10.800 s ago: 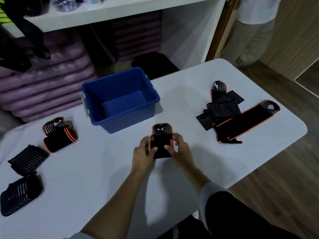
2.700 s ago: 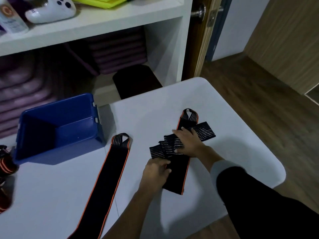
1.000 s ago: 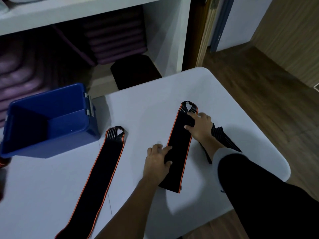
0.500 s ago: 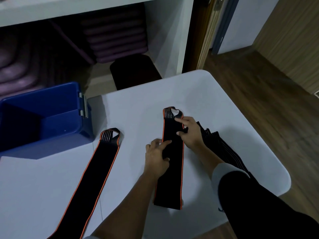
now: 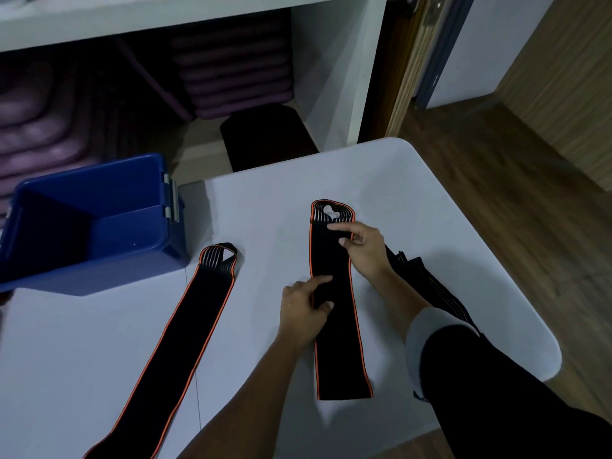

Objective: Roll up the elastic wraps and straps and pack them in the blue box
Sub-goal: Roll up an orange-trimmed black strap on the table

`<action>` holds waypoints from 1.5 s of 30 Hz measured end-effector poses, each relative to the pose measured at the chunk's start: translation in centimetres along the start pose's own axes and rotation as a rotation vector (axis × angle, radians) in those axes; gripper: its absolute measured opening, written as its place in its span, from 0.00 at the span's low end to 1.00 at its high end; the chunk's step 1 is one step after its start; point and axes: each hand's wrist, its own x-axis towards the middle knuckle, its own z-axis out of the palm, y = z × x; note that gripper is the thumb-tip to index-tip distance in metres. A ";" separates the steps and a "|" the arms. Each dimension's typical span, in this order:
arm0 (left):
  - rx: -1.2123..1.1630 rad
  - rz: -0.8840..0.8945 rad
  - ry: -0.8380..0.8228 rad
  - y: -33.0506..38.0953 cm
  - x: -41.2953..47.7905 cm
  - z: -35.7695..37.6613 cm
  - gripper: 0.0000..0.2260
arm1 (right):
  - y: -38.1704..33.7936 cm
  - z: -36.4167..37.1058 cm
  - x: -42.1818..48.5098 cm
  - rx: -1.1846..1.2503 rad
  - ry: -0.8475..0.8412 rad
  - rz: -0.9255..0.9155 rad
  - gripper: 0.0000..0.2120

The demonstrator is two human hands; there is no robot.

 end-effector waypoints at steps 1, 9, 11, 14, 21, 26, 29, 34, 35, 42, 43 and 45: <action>-0.062 -0.011 -0.018 0.1 -0.5 -0.3 0.20 | -0.2 0.1 0.0 0.027 -0.004 0.000 0.18; -0.186 -0.051 0.016 -0.5 -4.4 -2.7 0.21 | -1.8 2.8 -1.1 0.034 -0.046 -0.018 0.17; -0.208 -0.058 0.062 -0.9 -5.4 -4.0 0.21 | -2.3 3.7 -1.6 0.019 -0.079 -0.006 0.14; -0.305 -0.090 0.097 -1.9 -7.1 -6.9 0.20 | -3.0 5.4 -2.6 0.016 -0.131 0.016 0.14; -0.471 -0.132 -0.090 -5.6 -11.8 -14.3 0.24 | -6.6 10.5 -6.4 0.179 -0.239 0.063 0.23; -0.414 -0.073 -0.172 -7.8 -14.2 -19.4 0.27 | -9.4 14.7 -8.7 0.188 -0.206 0.045 0.24; -0.395 -0.067 -0.214 -9.0 -15.1 -22.1 0.28 | -10.0 17.2 -9.6 0.189 -0.140 0.043 0.25; -0.356 -0.087 -0.216 -12.0 -14.6 -24.4 0.25 | -8.0 20.7 -10.1 0.203 -0.052 0.102 0.29; -0.347 -0.084 -0.230 -12.7 -14.3 -24.4 0.24 | -7.1 21.3 -10.1 0.178 -0.045 0.113 0.30; -0.063 -0.096 -0.281 -17.5 -12.4 -22.6 0.28 | -3.6 23.2 -9.3 -0.145 -0.026 0.077 0.32; -0.050 -0.082 -0.290 -17.9 -12.2 -22.5 0.28 | -3.8 23.3 -9.3 -0.185 -0.027 0.059 0.32; -0.072 -0.086 -0.312 -18.6 -12.1 -22.5 0.29 | -4.0 23.3 -9.3 -0.266 -0.013 0.025 0.31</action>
